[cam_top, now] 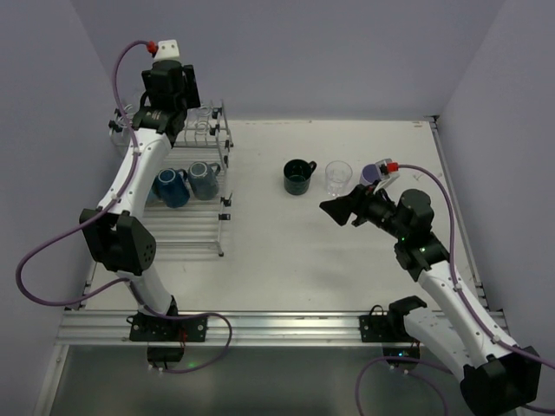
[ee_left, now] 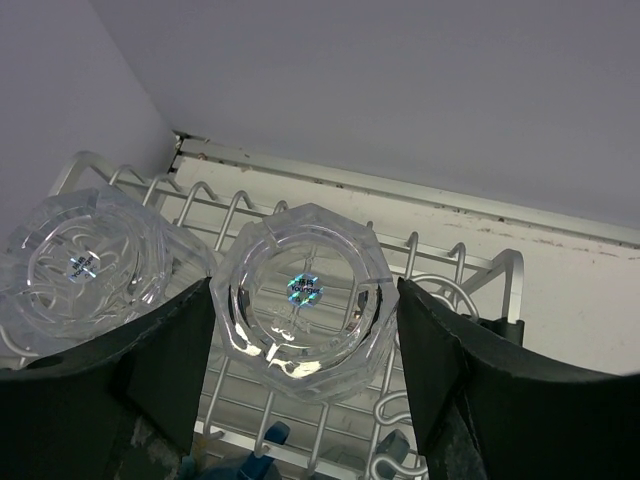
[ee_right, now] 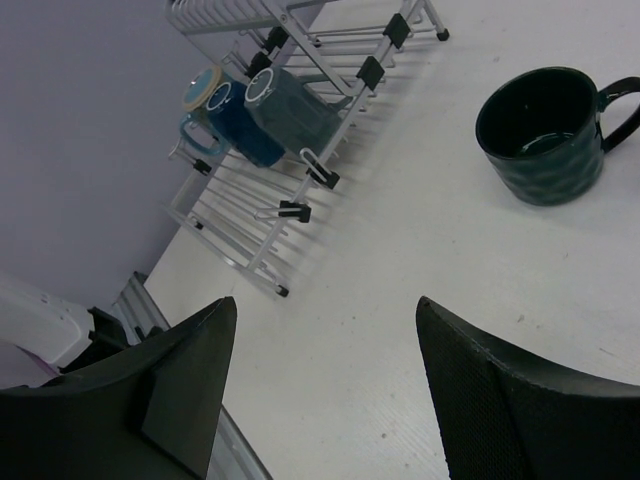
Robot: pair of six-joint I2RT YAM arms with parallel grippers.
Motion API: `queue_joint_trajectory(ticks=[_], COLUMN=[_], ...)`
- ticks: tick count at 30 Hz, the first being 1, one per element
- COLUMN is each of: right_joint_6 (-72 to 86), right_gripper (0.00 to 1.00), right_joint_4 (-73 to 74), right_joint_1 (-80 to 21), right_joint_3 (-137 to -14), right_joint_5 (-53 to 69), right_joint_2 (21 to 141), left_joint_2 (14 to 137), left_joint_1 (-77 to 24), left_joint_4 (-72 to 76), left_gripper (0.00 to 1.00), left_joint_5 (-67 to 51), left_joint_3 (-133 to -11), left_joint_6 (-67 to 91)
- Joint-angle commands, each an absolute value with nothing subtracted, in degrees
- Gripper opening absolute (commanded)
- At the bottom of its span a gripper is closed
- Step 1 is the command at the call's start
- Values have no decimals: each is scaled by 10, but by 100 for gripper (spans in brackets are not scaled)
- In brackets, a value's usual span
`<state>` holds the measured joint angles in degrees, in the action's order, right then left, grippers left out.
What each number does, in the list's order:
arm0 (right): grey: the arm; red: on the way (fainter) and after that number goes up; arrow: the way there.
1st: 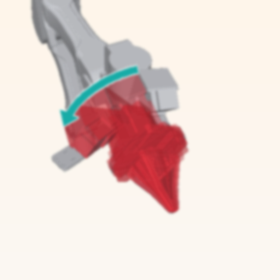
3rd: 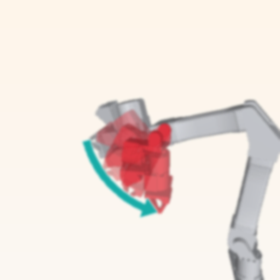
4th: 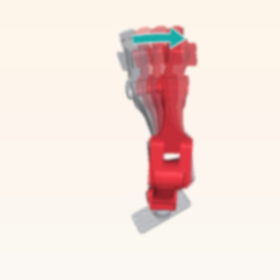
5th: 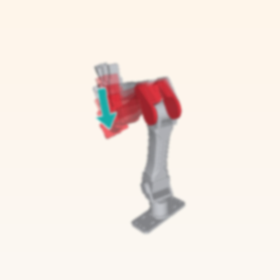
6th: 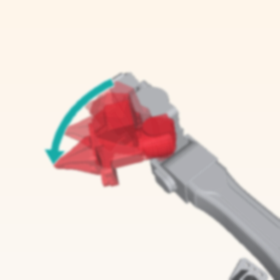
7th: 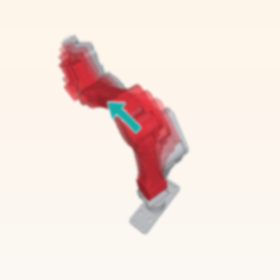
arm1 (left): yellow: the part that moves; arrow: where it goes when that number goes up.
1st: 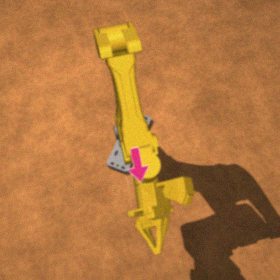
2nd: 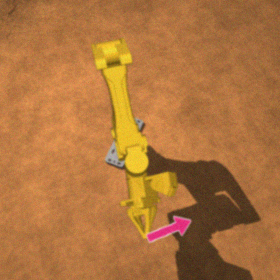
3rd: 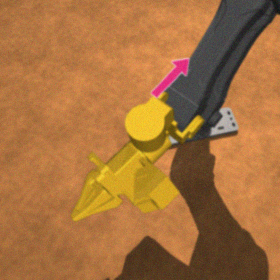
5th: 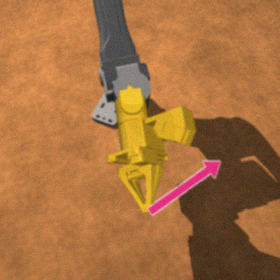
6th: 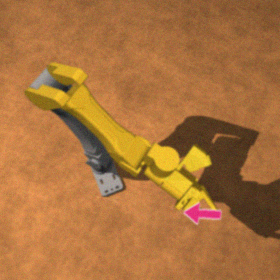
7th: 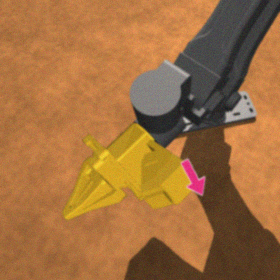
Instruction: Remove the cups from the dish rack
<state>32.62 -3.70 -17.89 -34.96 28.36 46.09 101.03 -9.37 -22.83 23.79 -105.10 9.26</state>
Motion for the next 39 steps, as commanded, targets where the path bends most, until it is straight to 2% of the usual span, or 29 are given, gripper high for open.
queue_joint_trajectory(ticks=[1, 7, 19, 23, 25, 32, 39], right_joint_6=[347, 386, 477, 521, 522, 575, 562], right_gripper=[75, 75, 75, 77, 79, 84, 86], right_joint_4=[-54, -91, -219, -333, -345, -478, -476], right_joint_1=[-178, -185, -224, -247, -266, -302, -305], right_joint_3=[-371, -373, -354, -352, -373, -390, -413], right_joint_5=[318, 340, 363, 381, 384, 373, 357], right_joint_2=[463, 464, 501, 531, 547, 616, 648], left_joint_2=[969, 939, 793, 734, 703, 615, 583], left_joint_1=[-88, -88, -91, -119, -135, -191, -232], left_joint_4=[-206, -207, -132, -79, -61, 113, 230], left_gripper=[39, 34, 26, 24, 23, 20, 20], left_joint_5=[228, 175, -20, -76, -95, -206, -270], left_joint_3=[-1062, -1052, -931, -838, -806, -635, -531], left_joint_6=[94, 123, 209, 246, 264, 399, 488])
